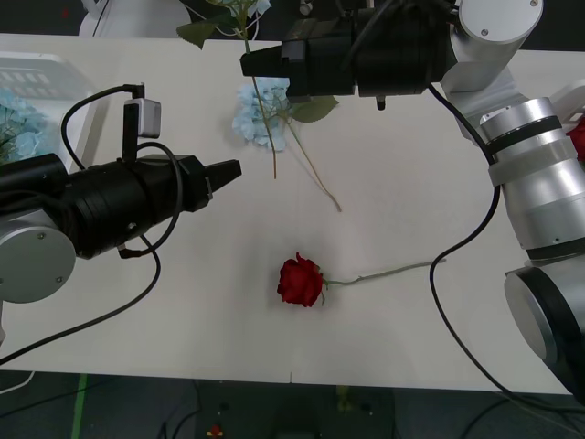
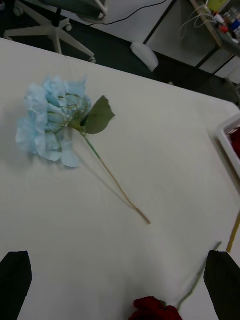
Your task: Put the red flowers into the right box and the blue flowers into the left box
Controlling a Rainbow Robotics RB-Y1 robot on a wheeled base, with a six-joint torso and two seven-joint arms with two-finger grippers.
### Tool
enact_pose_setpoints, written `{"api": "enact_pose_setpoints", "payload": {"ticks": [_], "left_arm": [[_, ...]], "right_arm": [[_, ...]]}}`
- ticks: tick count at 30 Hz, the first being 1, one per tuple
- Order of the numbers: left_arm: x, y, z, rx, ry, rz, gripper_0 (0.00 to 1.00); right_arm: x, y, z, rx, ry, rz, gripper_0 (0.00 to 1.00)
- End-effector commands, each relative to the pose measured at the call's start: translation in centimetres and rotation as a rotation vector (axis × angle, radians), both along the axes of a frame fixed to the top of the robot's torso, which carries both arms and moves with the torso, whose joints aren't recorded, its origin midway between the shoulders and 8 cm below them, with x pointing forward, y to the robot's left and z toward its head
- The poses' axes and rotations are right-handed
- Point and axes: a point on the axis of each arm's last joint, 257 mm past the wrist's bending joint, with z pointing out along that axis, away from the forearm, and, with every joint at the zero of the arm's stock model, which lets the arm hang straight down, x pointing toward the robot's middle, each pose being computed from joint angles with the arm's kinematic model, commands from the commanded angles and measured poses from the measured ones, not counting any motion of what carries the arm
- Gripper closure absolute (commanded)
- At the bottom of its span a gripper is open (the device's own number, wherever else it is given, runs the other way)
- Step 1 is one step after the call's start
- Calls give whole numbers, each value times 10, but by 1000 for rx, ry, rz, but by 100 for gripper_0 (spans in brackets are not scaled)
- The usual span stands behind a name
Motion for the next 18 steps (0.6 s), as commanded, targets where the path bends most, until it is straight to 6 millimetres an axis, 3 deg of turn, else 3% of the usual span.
{"api": "enact_pose_setpoints", "payload": {"ticks": [1, 12, 18], "left_arm": [[-18, -21, 30, -15, -158, -85, 0], [-23, -58, 62, -96, -252, -146, 0], [-14, -73, 63, -130, -242, -156, 0]], "right_arm": [[-18, 21, 15, 40, -54, 47, 100], [-20, 24, 13, 39, -46, 56, 100], [-21, 24, 11, 38, -41, 55, 100]]}}
